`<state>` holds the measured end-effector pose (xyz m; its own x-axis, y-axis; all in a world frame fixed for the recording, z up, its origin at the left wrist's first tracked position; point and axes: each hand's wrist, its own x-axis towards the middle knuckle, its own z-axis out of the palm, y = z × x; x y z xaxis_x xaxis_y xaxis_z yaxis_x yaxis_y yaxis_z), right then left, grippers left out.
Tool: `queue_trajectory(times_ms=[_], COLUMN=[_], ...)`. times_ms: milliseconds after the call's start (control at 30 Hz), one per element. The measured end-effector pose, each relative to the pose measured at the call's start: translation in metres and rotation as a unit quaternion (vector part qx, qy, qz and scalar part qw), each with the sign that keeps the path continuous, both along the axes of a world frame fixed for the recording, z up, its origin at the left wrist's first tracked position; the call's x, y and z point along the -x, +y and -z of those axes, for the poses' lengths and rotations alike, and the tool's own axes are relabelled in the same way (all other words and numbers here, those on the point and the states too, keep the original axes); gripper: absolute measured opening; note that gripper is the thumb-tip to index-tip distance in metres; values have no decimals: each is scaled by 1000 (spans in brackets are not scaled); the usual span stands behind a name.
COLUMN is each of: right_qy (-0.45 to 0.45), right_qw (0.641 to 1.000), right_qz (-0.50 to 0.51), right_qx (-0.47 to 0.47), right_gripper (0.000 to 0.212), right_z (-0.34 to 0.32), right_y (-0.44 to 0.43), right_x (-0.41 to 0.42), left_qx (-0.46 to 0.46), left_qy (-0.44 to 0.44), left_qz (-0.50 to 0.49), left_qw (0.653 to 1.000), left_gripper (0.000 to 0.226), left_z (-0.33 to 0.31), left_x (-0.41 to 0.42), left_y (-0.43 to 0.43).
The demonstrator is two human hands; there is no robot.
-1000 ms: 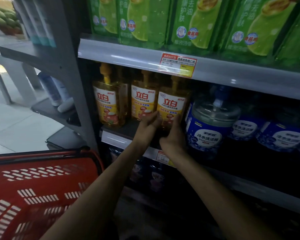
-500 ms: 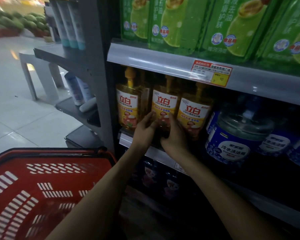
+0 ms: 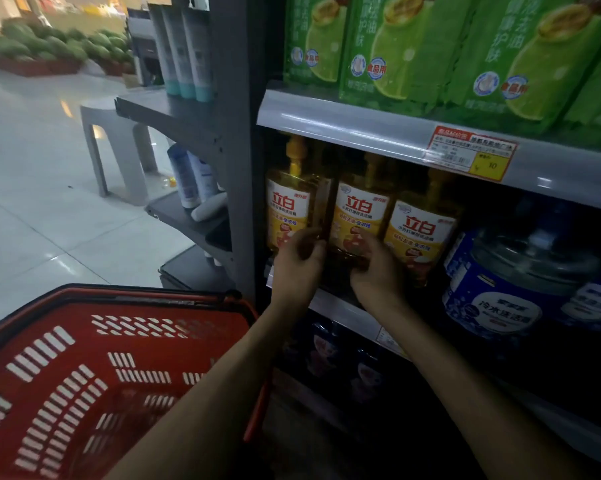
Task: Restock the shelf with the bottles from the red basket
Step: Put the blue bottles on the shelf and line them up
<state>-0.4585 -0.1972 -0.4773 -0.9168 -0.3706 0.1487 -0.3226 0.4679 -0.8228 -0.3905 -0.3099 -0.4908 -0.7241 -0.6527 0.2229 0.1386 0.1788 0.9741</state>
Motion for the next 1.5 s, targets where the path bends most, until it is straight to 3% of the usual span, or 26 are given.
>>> queue_trajectory(times_ms=[167,300,500,767,900,1133,1267,1500], right_qy=[-65,-158,-165,-166,-136,-91,-45,-1], right_qw=[990,973,969,960,969,981,988,980], right_qz=[-33,-75,-101,-137,-107,-54,-25,40], right_qx=[118,154,153,178,178,161,148,196], right_gripper=[71,74,75,65,53,44,37,56], right_z=[-15,-11,-6,-5,5,21,36,40], right_y=[-34,-55,-65,-73,-82,-93,-110,-128], right_x=[-16,-23,-26,-39,-31,-9,-2,-2], left_qx=[-32,-50,-2,-29,-19,-57,-90,-71], left_qy=[44,42,25,1,-27,-50,-26,16], left_qz=[-83,-24,4,-2,-5,-5,-5,-13], left_qw=[995,998,1000,1000,999,997,996,997], left_gripper=[24,34,38,57,49,65,50,32], left_z=[-2,3,13,19,39,42,22,23], left_x=[-15,-15,-11,-1,9,8,-7,-15], left_y=[-16,-23,-34,-49,-61,-56,-50,-51])
